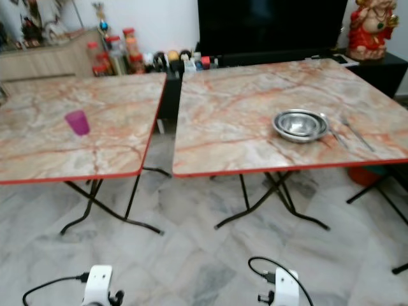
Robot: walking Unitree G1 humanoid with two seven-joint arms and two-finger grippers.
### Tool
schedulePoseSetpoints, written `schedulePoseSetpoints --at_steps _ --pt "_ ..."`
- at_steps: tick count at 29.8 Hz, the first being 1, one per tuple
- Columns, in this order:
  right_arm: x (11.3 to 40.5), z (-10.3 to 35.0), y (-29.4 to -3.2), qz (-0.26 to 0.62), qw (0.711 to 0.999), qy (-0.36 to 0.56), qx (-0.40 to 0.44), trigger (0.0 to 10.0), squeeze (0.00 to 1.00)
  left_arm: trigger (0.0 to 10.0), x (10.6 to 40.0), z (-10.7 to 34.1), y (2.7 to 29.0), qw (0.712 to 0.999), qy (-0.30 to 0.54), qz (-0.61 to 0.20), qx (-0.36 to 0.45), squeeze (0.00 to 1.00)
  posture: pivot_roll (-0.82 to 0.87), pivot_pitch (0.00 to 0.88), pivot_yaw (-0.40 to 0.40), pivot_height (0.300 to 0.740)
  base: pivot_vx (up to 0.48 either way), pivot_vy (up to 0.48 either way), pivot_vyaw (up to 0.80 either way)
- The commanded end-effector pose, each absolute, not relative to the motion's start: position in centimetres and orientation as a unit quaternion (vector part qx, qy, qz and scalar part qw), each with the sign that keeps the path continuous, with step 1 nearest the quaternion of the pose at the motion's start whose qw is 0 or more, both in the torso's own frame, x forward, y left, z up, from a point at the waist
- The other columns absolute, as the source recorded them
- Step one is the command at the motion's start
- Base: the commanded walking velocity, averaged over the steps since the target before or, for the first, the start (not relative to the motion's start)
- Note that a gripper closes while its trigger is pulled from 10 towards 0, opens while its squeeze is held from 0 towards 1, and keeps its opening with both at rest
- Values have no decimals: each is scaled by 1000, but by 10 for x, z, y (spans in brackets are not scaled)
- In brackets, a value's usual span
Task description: Setting the table
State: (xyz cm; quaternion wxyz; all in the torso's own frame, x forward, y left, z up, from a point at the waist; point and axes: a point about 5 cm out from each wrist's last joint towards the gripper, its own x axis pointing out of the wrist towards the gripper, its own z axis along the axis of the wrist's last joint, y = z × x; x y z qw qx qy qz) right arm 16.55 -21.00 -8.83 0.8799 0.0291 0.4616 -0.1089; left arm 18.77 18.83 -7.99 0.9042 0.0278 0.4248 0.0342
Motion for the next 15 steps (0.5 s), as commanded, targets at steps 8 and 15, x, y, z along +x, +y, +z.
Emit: schedulePoseSetpoints --at_steps 8,15 --pt "178 -85 -197 -86 889 448 31 10000 0 10000 188 -79 197 902 427 43 39 0 4 0 46 736 436 0 0" --pt "181 -83 -194 -67 893 444 11 10000 0 10000 190 -78 197 903 426 42 38 0 5 0 43 736 57 0 58"
